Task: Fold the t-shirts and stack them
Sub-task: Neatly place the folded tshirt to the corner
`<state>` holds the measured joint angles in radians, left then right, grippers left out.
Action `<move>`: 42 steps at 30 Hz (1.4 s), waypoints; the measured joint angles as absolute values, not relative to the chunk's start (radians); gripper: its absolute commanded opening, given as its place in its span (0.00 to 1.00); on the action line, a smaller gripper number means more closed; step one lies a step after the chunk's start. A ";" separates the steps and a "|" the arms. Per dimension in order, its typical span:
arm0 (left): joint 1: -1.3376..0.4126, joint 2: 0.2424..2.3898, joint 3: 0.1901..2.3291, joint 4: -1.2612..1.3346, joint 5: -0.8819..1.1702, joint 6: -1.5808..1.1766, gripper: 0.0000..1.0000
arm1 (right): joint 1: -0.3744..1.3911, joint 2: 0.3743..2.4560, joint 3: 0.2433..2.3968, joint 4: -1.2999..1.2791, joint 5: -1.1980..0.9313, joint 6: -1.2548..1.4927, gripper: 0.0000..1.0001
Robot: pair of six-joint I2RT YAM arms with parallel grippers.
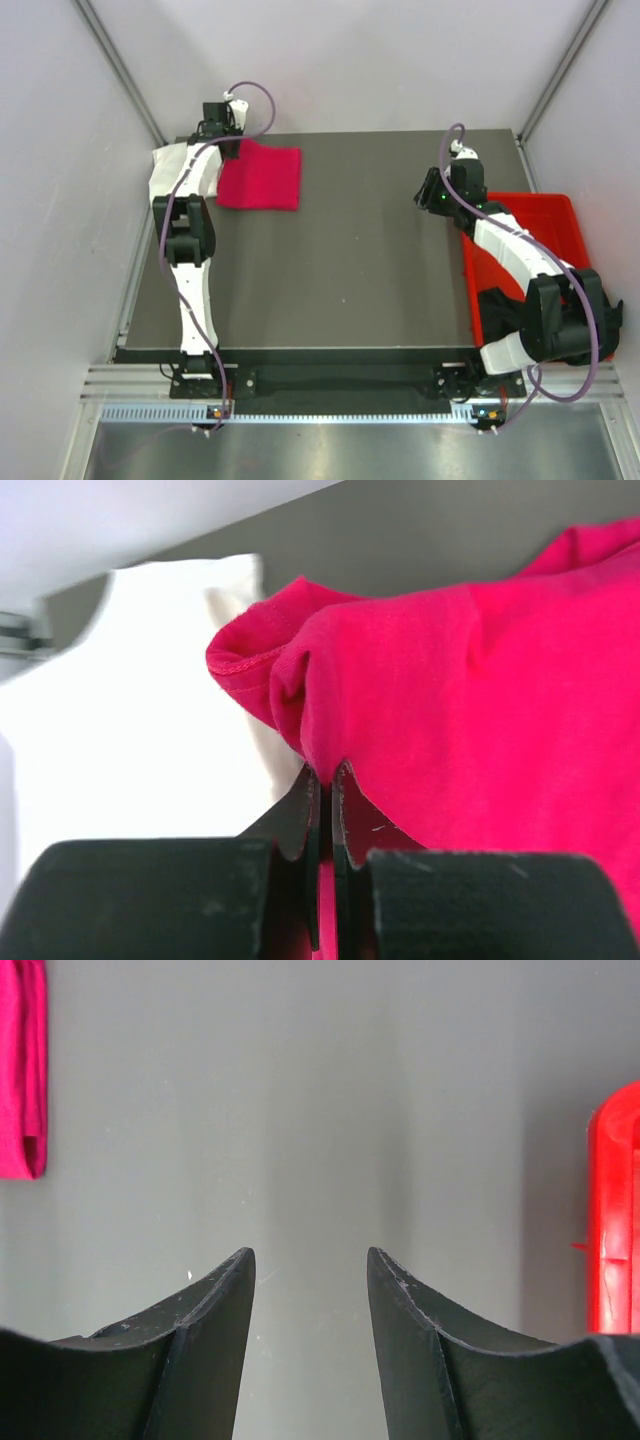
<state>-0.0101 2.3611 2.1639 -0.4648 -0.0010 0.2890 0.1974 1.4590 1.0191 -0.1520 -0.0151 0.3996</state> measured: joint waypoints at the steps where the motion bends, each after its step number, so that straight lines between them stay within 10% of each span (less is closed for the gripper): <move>1: -0.010 2.361 2.163 -0.464 -0.028 0.310 0.00 | 0.197 1.456 1.019 -0.153 -0.015 0.398 0.49; 42: 0.038 2.227 1.872 0.131 -0.515 0.918 0.00 | 0.184 1.439 0.980 -0.173 0.007 0.384 0.49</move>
<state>0.0380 2.2272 1.8721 0.1310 -0.5152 0.9176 0.1844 1.4387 0.9798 -0.1726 0.0071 0.3843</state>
